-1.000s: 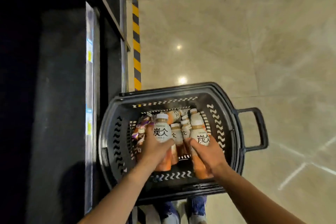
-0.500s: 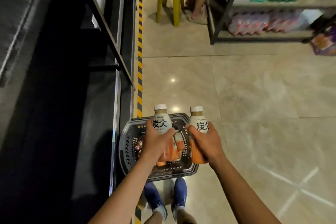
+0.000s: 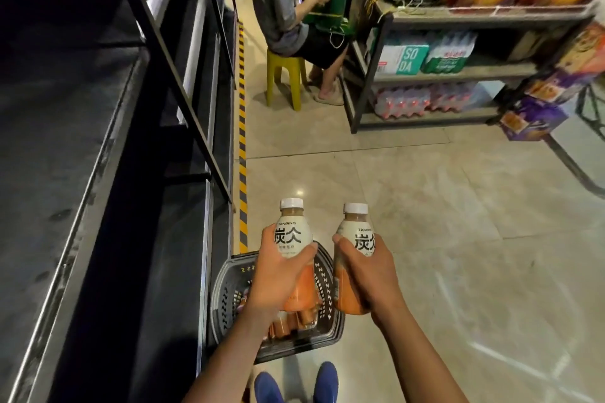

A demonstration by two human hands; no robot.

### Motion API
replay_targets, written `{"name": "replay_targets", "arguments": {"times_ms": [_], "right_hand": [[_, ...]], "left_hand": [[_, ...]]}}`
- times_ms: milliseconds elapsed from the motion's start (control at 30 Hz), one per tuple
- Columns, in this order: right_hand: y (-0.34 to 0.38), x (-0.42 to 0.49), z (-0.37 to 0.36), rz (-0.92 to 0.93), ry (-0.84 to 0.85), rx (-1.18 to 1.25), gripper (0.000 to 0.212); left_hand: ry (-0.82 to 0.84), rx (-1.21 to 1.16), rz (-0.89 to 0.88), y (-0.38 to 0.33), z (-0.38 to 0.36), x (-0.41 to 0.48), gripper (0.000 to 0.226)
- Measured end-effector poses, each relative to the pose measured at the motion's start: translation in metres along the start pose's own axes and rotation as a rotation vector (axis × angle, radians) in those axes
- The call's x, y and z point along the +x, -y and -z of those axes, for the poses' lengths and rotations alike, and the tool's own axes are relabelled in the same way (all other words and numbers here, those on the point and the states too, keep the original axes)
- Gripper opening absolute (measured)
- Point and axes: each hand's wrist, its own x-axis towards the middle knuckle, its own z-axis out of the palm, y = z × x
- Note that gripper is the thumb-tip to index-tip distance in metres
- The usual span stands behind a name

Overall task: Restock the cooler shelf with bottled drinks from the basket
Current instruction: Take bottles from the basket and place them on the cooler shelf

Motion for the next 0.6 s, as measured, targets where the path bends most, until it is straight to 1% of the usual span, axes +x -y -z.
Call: {"name": "replay_targets", "arguments": {"times_ms": [67,200,300,433,533,600], "right_hand": [[0.009,-0.004,0.002,0.021,0.004,0.003,0.038],[0.029,-0.007,0.008,0.044,0.006,0.025,0.055],[0.043,-0.007,0.013,0.072,0.017,0.036,0.059],[0.057,-0.004,0.014,0.127,0.055,0.070,0.057],[0.070,0.001,0.010,0.175,0.148,0.057,0.041],[0.079,0.002,0.007,0.217,0.227,0.031,0.038]], "left_hand": [[-0.004,-0.003,-0.017,-0.008,0.002,-0.006,0.054],[-0.057,0.015,-0.058,-0.026,0.007,-0.012,0.056],[-0.111,-0.004,-0.071,-0.038,0.010,-0.019,0.054],[-0.202,-0.027,-0.102,-0.052,0.017,-0.032,0.050],[-0.304,-0.059,-0.111,-0.057,0.023,-0.044,0.050],[-0.381,-0.089,-0.117,-0.058,0.028,-0.054,0.047]]}}
